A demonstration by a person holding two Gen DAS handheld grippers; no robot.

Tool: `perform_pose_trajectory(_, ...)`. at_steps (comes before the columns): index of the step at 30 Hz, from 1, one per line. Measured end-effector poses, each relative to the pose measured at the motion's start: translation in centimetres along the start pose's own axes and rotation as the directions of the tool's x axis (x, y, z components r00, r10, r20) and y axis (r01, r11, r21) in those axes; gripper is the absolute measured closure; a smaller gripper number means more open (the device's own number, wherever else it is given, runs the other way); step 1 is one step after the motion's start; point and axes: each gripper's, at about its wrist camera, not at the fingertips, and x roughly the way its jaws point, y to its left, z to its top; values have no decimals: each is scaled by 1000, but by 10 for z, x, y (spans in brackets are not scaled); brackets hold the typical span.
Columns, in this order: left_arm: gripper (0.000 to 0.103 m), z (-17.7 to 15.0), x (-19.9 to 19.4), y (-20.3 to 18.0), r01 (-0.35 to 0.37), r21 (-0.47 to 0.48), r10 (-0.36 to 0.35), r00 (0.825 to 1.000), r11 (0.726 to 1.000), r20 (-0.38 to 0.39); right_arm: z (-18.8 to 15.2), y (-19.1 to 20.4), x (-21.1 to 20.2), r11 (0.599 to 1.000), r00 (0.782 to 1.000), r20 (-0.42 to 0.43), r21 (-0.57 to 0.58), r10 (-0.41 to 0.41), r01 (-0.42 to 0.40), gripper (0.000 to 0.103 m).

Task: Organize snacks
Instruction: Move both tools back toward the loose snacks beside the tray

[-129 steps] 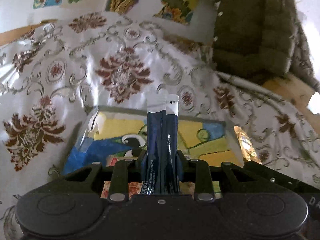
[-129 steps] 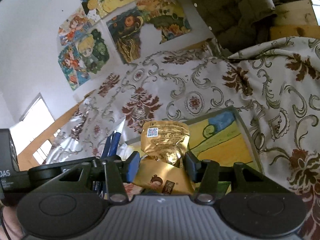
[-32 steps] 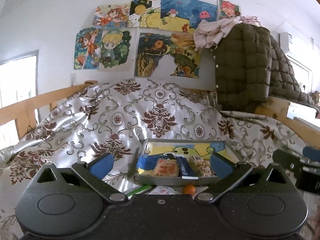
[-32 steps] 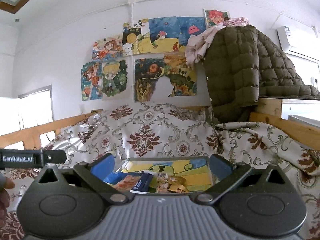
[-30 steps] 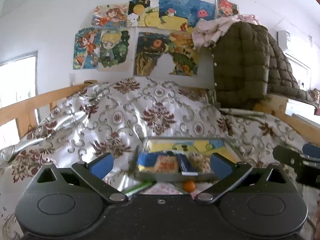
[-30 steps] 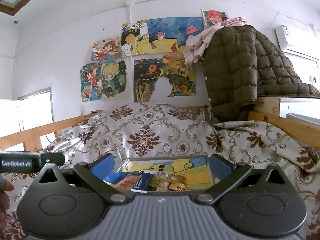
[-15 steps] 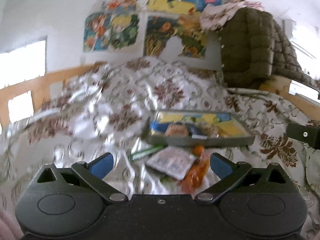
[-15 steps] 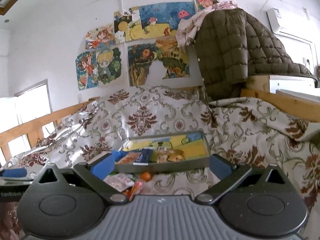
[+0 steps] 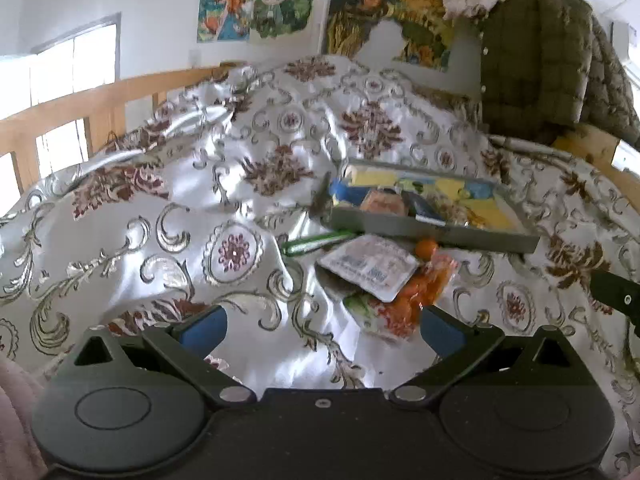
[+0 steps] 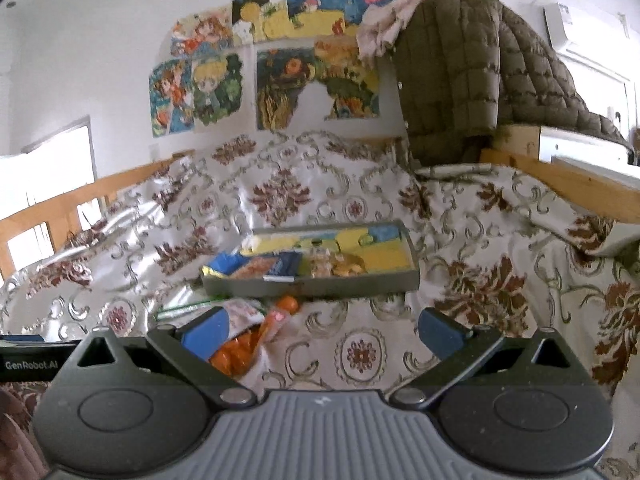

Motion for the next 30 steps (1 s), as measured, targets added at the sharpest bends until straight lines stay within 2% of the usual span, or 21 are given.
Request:
perform_pose_trajectory(6, 1, 0, 11, 1, -26, -11, 26, 998, 1000, -49, -4, 1, 17, 1000, 996, -84, 4, -13, 13, 0)
perform_pose_trajectory(12, 1, 2, 16, -2, -21, 2, 21, 998, 1000, -67, -9, 6, 25, 1000, 993, -119, -12, -2, 1, 0)
perform_pose_trajectory(21, 1, 17, 40, 10, -15, -47, 8, 989, 999, -150, -10, 11, 38, 1000, 988, -151, -18, 16, -19, 0)
perform_pose_trajectory(26, 1, 27, 52, 10, -15, -8, 13, 989, 1000, -150, -8, 13, 45, 999, 988, -151, -29, 25, -30, 0)
perform_pose_trajectory(30, 1, 37, 58, 7, -20, 65, 29, 991, 998, -133, -7, 15, 49, 998, 988, -152, -49, 30, -38, 0)
